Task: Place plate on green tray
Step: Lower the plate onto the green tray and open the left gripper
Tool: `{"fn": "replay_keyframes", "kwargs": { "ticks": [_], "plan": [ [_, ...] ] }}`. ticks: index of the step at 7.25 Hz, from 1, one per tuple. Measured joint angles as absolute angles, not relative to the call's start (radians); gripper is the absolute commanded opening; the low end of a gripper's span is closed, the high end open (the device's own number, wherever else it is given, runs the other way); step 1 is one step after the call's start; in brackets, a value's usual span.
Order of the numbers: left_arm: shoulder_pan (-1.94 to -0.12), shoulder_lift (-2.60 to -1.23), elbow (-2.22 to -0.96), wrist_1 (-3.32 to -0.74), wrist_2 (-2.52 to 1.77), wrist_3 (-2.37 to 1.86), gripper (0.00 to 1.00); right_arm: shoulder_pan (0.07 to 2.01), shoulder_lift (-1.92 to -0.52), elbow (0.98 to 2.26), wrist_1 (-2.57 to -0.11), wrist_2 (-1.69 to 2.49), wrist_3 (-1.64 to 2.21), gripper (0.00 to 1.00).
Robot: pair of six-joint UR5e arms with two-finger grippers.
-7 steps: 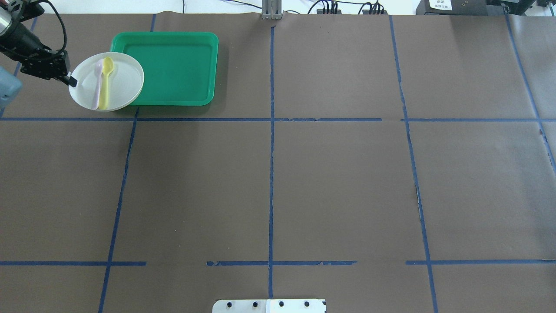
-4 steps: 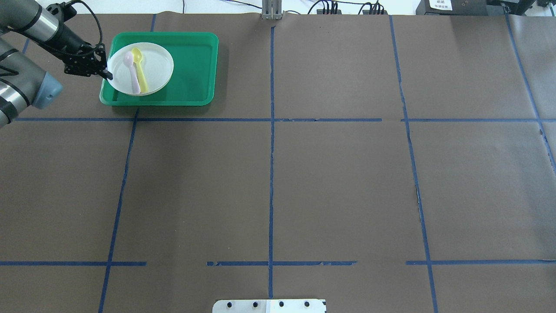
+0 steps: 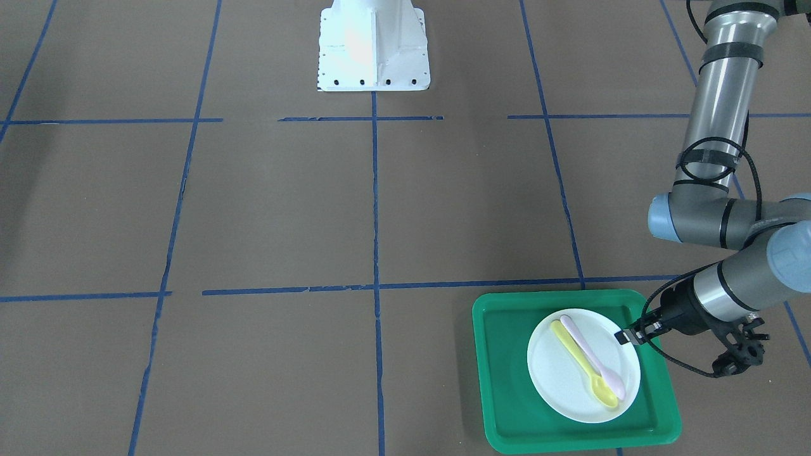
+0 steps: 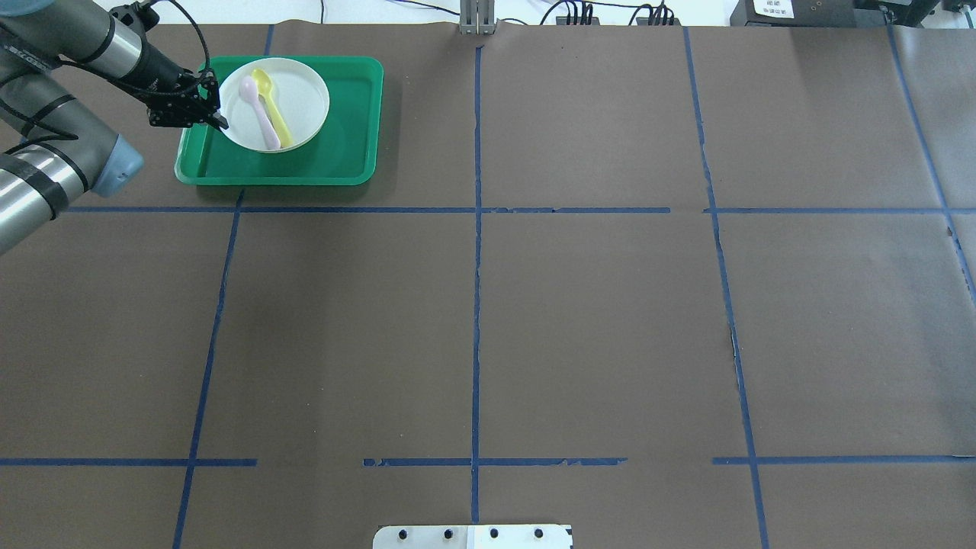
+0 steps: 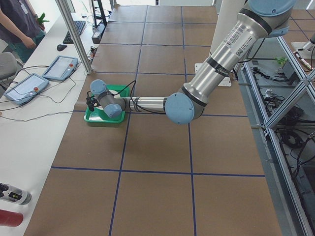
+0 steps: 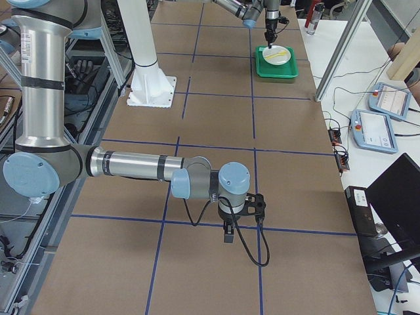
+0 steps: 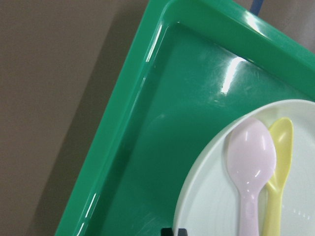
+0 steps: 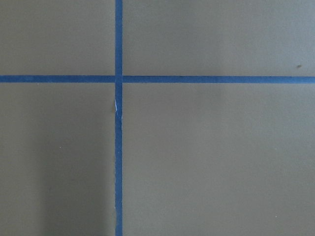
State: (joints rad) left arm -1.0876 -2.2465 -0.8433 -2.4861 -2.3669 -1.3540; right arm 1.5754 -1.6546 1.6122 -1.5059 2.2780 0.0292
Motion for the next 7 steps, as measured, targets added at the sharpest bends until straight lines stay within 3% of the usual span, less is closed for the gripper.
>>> {"fn": "replay_keyframes", "kwargs": {
  "ticks": [2, 3, 7],
  "plan": [
    [-1.077, -2.248, -0.834, -2.507, -2.355, -1.368, 0.04, 1.575, -1.655, 1.612, -1.506, 2.278, 0.029, 1.00],
    [-1.074, -2.246, -0.834, -2.511, -2.354, -1.368, 0.99, 1.575, -1.655, 1.612, -1.506, 2.278, 0.029, 1.00],
    [-1.072, -2.226, -0.835, -2.543, -2.353, -1.347, 1.00, 1.575, -1.654, 1.612, -1.506, 2.278, 0.029, 1.00]
  ]
}}
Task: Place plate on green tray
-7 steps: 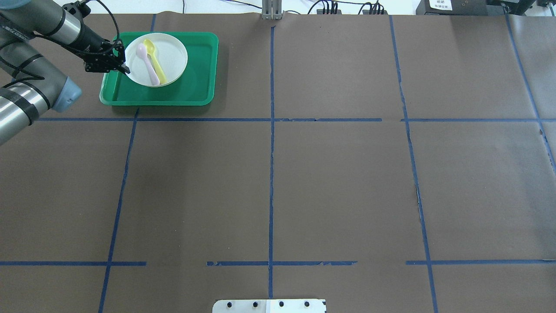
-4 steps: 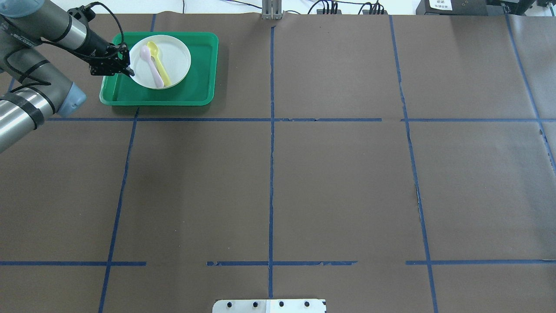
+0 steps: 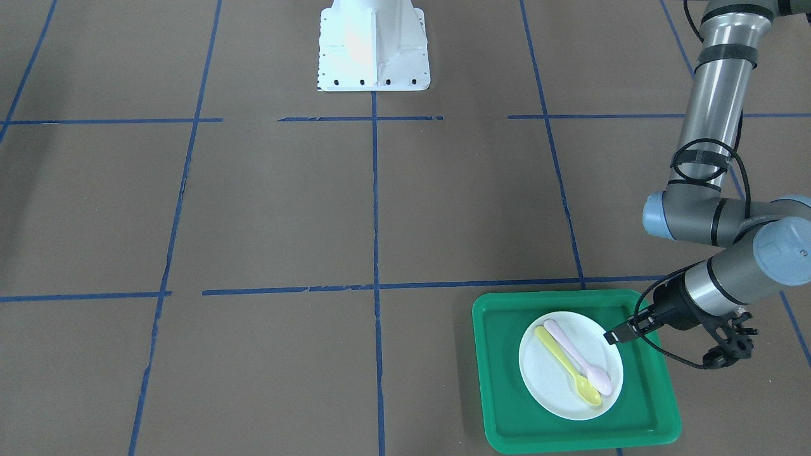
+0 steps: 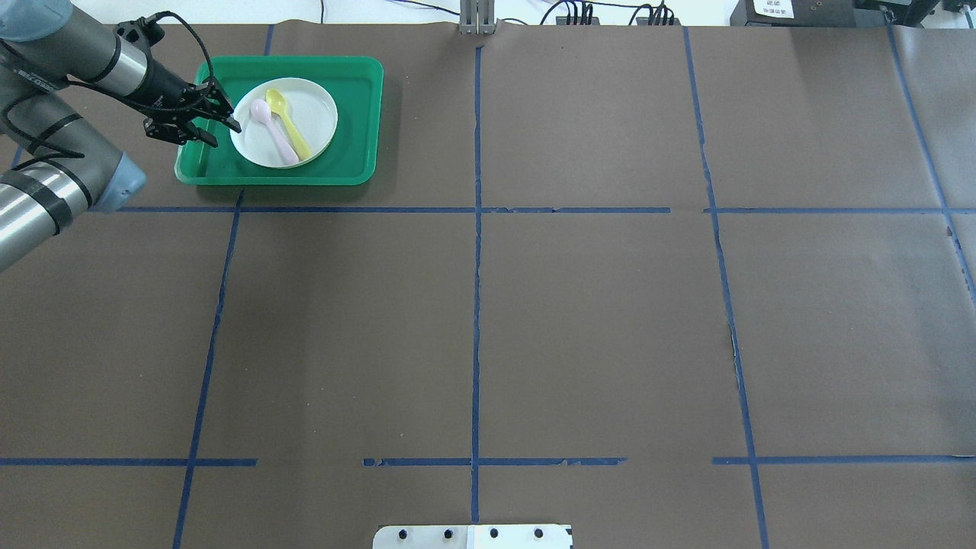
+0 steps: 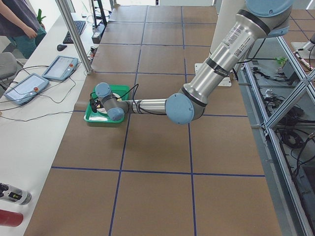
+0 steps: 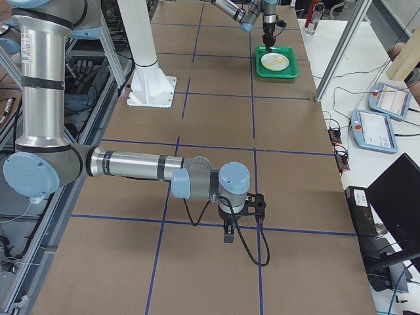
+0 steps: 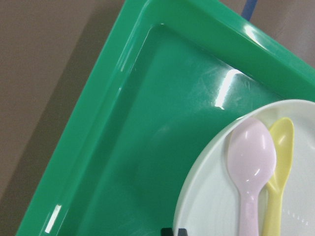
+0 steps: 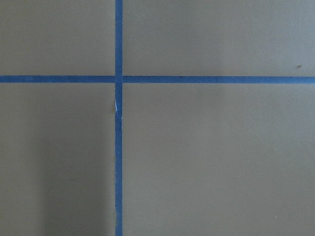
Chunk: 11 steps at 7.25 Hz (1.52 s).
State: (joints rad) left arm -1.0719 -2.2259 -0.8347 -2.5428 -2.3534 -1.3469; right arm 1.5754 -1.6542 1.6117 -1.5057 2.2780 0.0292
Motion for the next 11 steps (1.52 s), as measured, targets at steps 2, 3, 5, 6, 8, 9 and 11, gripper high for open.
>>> {"fn": "replay_keyframes", "kwargs": {
  "ticks": [2, 3, 5, 6, 8, 9, 11],
  "plan": [
    [-1.079, -2.222, -0.841, -2.541, -2.356, -1.336, 1.00, 1.575, -1.654, 1.612, -1.505, 2.278, 0.029, 1.00],
    [-1.095, -2.213, -0.864, -2.533, -2.359, -1.320, 1.00, 1.575, -1.654, 1.612, -1.506, 2.278, 0.029, 1.00],
    [-1.135, -2.169, -0.991, -2.438, -2.373, -1.254, 1.00, 1.575, -1.654, 1.612, -1.506, 2.278, 0.029, 1.00],
    [-1.157, -2.141, -1.083, -2.335, -2.379, -1.185, 1.00, 1.575, -1.654, 1.612, -1.506, 2.278, 0.029, 1.00],
    [-1.212, -2.074, -1.276, -2.113, -2.381, -0.970, 1.00, 1.575, -1.654, 1.612, -1.506, 2.278, 0.029, 1.00],
    [-1.251, -2.048, -1.352, -2.013, -2.378, -0.830, 1.00, 1.575, -1.654, 1.612, -1.506, 2.278, 0.029, 1.00],
    [-1.323, -1.994, -1.481, -1.831, -2.351, -0.521, 1.00, 1.575, -1.654, 1.612, -1.506, 2.278, 0.029, 1.00]
  ]
}}
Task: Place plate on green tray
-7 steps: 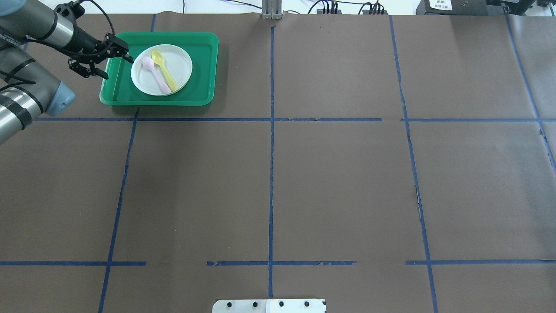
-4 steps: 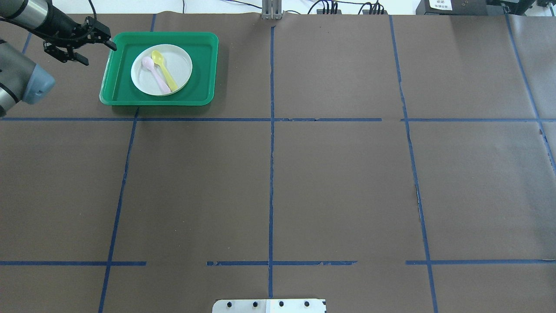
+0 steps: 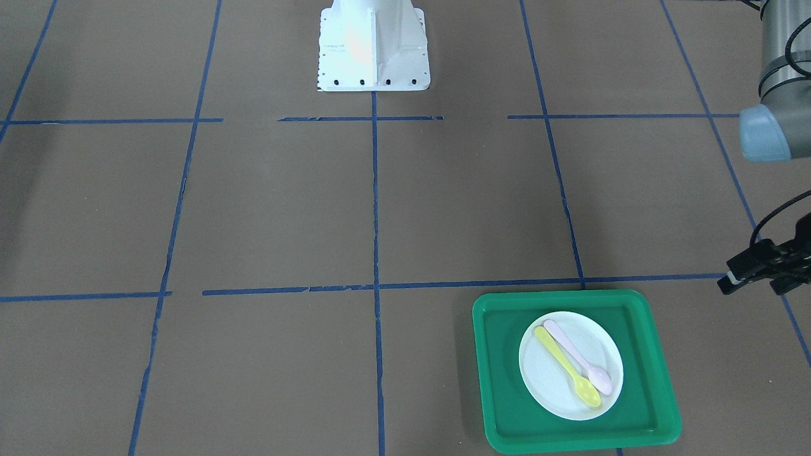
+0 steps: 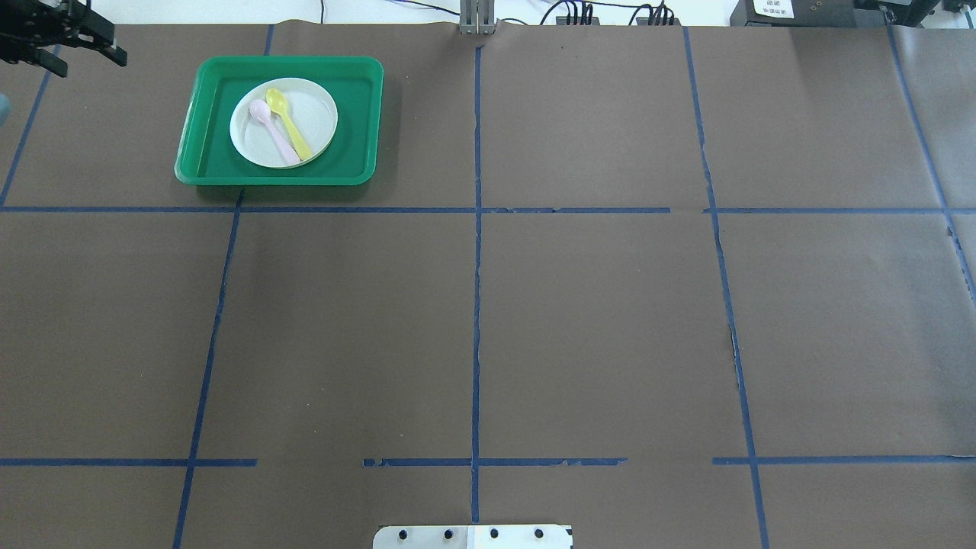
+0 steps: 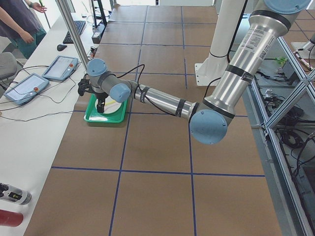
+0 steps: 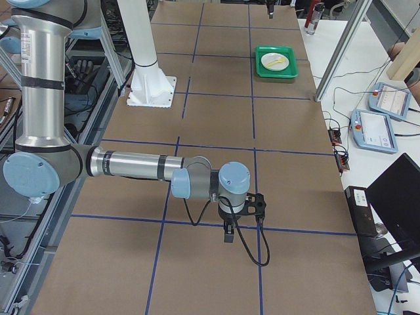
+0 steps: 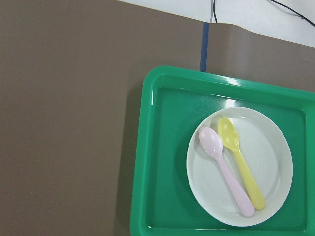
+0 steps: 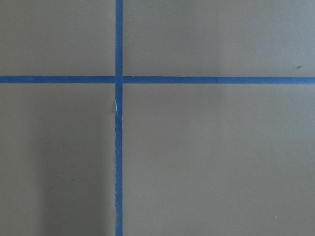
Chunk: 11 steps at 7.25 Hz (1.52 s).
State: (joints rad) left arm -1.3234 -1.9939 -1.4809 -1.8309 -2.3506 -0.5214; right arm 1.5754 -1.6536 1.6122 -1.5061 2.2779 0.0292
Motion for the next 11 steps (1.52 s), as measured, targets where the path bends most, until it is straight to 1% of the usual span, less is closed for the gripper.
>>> {"fn": "replay_keyframes", "kwargs": {
  "ticks": [2, 5, 6, 9, 11],
  "plan": [
    [-1.373, -1.885, -1.579, -1.743, -2.309, -0.223, 1.00, 1.575, -1.654, 1.612, -1.505, 2.278, 0.029, 1.00],
    [-1.462, -1.698, -1.601, -1.734, -2.311, 0.121, 1.00, 1.575, -1.654, 1.612, -1.506, 2.278, 0.029, 1.00],
    [-1.496, -1.647, -1.600, -1.731, -2.314, 0.165, 1.00, 1.575, -1.654, 1.612, -1.506, 2.278, 0.029, 1.00],
    [-1.570, -1.549, -1.583, -1.710, -2.315, 0.166, 1.00, 1.575, -1.654, 1.612, -1.506, 2.278, 0.029, 1.00],
    [-1.593, -1.529, -1.591, -1.606, -2.331, 0.121, 1.00, 1.575, -1.654, 1.612, -1.506, 2.278, 0.029, 1.00]
  ]
}}
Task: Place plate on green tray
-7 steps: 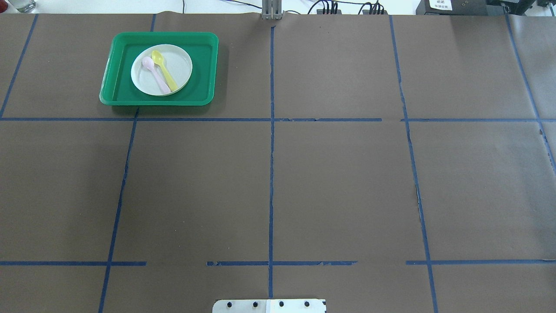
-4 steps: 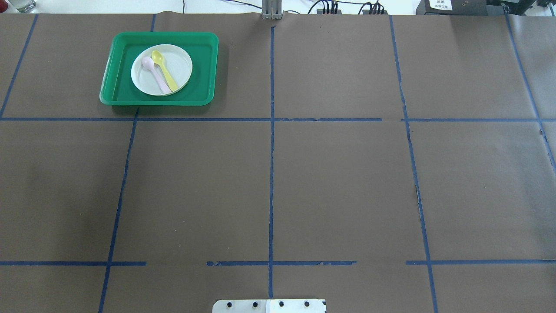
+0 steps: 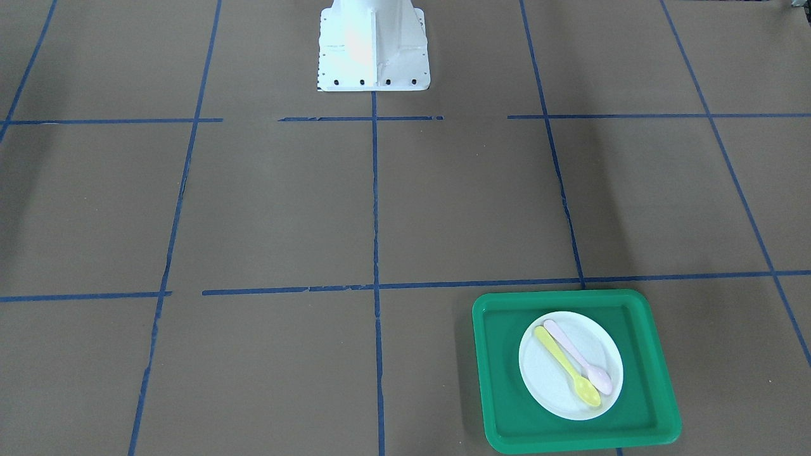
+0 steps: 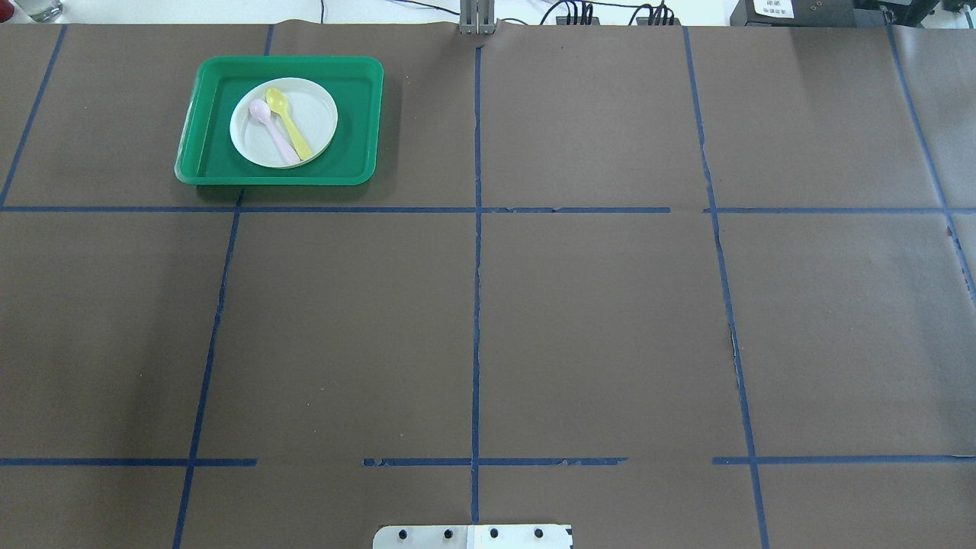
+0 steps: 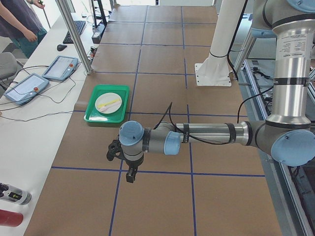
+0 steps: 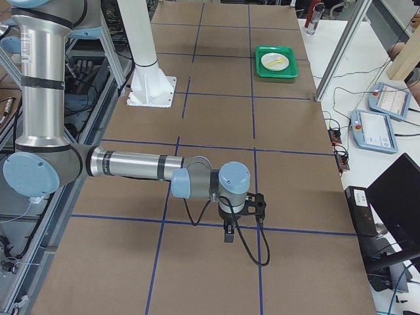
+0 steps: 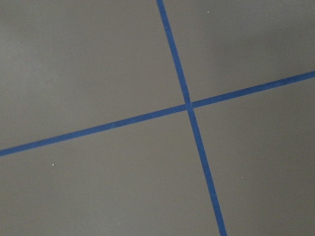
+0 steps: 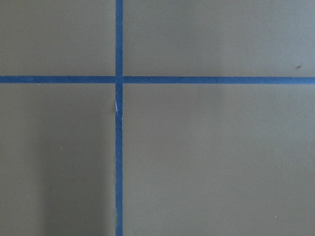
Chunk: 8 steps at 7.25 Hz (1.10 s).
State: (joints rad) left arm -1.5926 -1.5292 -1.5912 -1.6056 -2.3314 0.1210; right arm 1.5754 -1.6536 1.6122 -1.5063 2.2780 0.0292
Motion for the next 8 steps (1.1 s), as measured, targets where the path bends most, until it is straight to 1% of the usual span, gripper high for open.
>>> {"fn": "replay_keyframes", "kwargs": {
  "ticks": [3, 8],
  "plan": [
    [-1.613, -1.539, -1.599, -1.532, -2.351, 0.058, 1.00, 1.575, -1.654, 1.612, -1.506, 2.278, 0.029, 1.00],
    [-1.612, -1.540, -1.585, -1.537, -2.356, 0.046, 1.00, 1.575, -1.654, 1.612, -1.506, 2.278, 0.029, 1.00]
  ]
}}
